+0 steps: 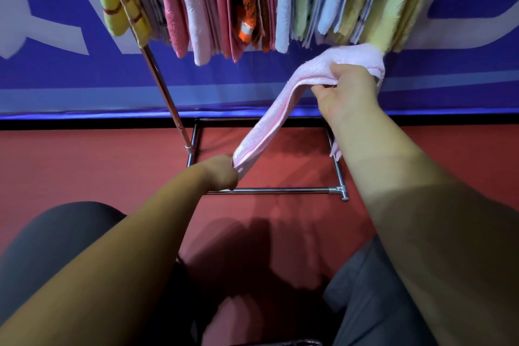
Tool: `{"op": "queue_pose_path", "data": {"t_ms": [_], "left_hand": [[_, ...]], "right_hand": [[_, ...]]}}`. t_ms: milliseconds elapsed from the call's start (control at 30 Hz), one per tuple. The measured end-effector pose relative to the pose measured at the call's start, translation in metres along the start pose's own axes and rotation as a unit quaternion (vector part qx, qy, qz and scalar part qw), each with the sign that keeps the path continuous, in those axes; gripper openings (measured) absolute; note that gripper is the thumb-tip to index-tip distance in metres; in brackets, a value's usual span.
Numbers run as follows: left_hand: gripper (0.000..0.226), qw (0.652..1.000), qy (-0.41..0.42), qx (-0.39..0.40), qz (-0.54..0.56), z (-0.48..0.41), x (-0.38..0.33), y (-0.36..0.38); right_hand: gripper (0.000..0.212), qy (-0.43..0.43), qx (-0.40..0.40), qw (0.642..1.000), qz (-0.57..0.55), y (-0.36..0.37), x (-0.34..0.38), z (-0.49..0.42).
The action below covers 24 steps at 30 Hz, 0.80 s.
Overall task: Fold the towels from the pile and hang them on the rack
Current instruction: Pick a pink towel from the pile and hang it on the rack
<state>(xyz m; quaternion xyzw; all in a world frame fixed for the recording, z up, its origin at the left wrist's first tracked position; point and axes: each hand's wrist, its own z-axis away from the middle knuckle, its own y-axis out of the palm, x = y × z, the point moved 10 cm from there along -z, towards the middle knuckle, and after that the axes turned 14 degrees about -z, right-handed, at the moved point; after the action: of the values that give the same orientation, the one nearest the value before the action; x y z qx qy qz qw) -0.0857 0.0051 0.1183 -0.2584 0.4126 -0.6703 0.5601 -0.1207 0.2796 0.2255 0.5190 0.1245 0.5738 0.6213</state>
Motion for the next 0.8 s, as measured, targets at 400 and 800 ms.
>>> {"op": "queue_pose_path", "data": {"t_ms": [400, 800], "left_hand": [[0.051, 0.998, -0.040, -0.013, -0.052, -0.009, 0.003, 0.009], [0.031, 0.900, 0.088, -0.349, 0.246, 0.063, -0.077, -0.134]], "right_hand": [[0.058, 0.038, 0.044, 0.998, 0.005, 0.014, -0.018, 0.025], [0.048, 0.109, 0.101, 0.987, 0.064, 0.030, -0.053, 0.091]]}}
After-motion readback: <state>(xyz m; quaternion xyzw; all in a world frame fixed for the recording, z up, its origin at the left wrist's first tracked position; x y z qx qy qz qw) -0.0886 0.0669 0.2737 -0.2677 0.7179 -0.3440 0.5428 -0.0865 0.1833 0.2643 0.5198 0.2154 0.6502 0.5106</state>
